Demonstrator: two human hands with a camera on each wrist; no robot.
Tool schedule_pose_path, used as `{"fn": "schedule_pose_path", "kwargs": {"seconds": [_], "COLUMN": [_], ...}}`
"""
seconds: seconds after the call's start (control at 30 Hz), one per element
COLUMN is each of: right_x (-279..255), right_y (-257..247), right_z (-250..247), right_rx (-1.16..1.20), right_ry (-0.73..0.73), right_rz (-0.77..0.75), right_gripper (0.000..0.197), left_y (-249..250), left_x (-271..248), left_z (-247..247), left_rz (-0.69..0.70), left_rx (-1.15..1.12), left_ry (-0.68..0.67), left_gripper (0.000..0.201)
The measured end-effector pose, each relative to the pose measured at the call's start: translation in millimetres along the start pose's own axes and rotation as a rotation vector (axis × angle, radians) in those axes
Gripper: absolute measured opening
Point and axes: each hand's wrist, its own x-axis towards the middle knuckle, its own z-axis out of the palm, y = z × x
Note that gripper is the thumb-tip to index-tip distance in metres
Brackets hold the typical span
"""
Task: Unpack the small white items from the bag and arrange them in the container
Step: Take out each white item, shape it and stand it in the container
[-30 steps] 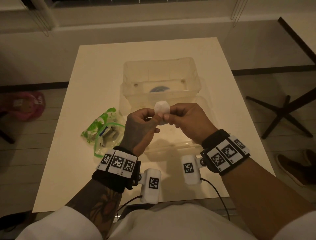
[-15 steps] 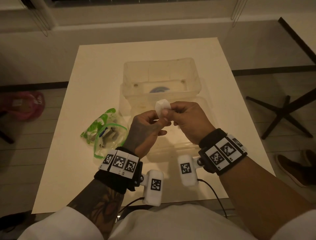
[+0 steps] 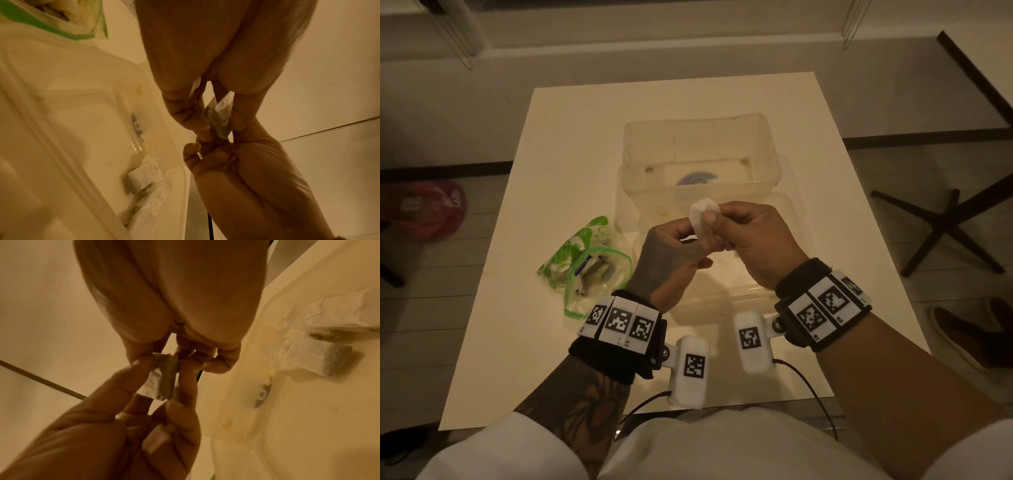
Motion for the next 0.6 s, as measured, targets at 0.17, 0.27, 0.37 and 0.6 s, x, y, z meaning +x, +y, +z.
{"fn": "schedule_pose_path", "kwargs": {"seconds": [0.17,0.27,0.37,0.6], "right_x": [-0.9,-1.0,-1.5,7.5], "right_y": [2.2,3.1,2.9,-4.7], "right_z": [0.5,0.9,0.7,-7.7], "right_rx": [-0.005,-0.014,-0.030,-0.239], "right_ry": [0.010,0.015,0.030,0.003], "right_rz": [-0.002,-0.012,0.002,-0.010], "right_gripper": [0.023,0.019,0.020,0.013], "left_y": [-0.6,-3.8,-4.1,-7.4], "left_x": [2.2,3.9,3.6,3.1], "left_z": [-3.3,-6.2,-5.9,-8.0], "left_rz": [-0.015,-0.019,-0.040,-0.084], "left_rx": [0.028,0.025,-0.002,0.082], "left_ry": [-0.007,0.013,0.025,0.013], "left_gripper": [0.019,0.011,0.013,0.007]}}
